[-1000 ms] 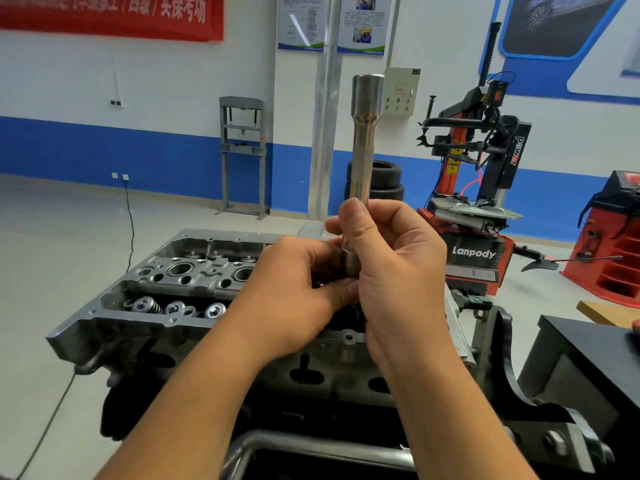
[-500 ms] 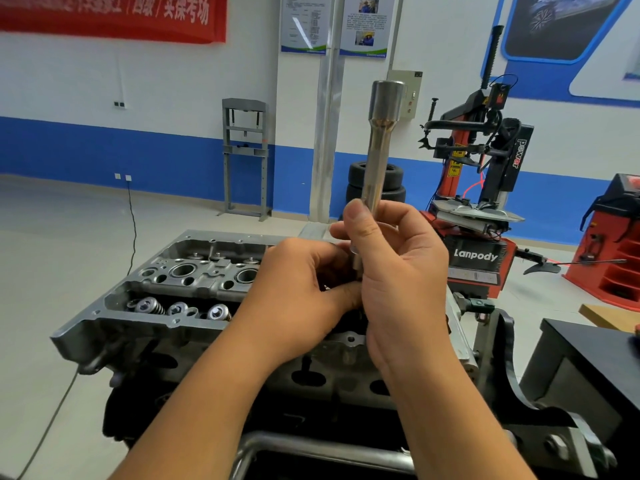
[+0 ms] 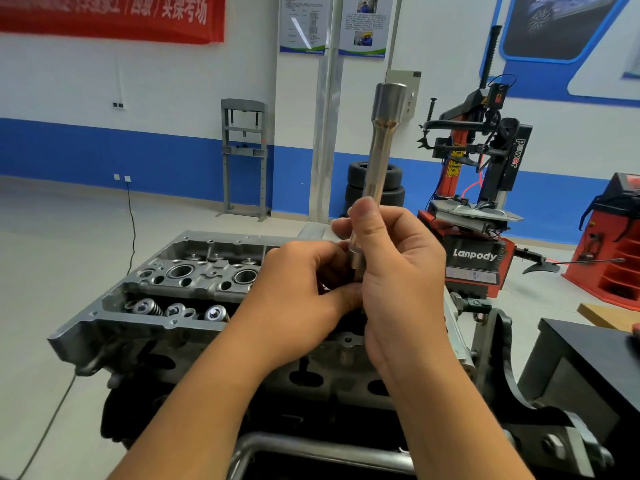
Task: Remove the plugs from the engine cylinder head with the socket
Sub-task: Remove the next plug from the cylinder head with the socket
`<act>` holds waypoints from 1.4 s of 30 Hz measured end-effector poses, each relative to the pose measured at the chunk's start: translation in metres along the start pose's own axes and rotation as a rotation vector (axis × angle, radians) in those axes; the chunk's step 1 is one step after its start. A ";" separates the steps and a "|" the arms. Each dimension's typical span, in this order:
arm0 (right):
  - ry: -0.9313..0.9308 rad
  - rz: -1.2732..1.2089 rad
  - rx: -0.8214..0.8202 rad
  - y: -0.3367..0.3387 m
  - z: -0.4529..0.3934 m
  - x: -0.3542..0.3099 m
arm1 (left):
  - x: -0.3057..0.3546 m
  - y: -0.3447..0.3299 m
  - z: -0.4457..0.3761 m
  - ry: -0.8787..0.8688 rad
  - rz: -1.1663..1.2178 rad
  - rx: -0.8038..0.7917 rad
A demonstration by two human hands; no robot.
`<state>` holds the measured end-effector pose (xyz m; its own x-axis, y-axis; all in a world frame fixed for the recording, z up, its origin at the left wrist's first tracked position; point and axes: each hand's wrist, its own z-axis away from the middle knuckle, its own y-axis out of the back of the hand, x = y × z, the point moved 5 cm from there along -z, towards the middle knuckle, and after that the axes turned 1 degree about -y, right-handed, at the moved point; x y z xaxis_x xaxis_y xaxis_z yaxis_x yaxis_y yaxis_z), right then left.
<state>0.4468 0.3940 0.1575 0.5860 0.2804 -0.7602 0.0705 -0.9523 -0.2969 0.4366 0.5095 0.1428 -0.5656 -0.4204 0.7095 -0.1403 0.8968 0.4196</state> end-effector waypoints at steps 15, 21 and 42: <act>0.030 0.025 -0.011 0.000 0.000 -0.001 | -0.001 0.004 0.001 -0.031 0.184 -0.122; -0.050 -0.031 -0.031 -0.002 0.000 0.002 | -0.001 0.003 -0.001 -0.041 0.079 0.044; -0.049 -0.091 -0.037 -0.001 -0.001 0.000 | 0.002 0.002 0.000 -0.064 0.037 0.100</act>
<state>0.4475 0.3949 0.1578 0.5360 0.3709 -0.7584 0.1520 -0.9260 -0.3455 0.4346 0.5105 0.1452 -0.6220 -0.3800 0.6846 -0.1968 0.9221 0.3331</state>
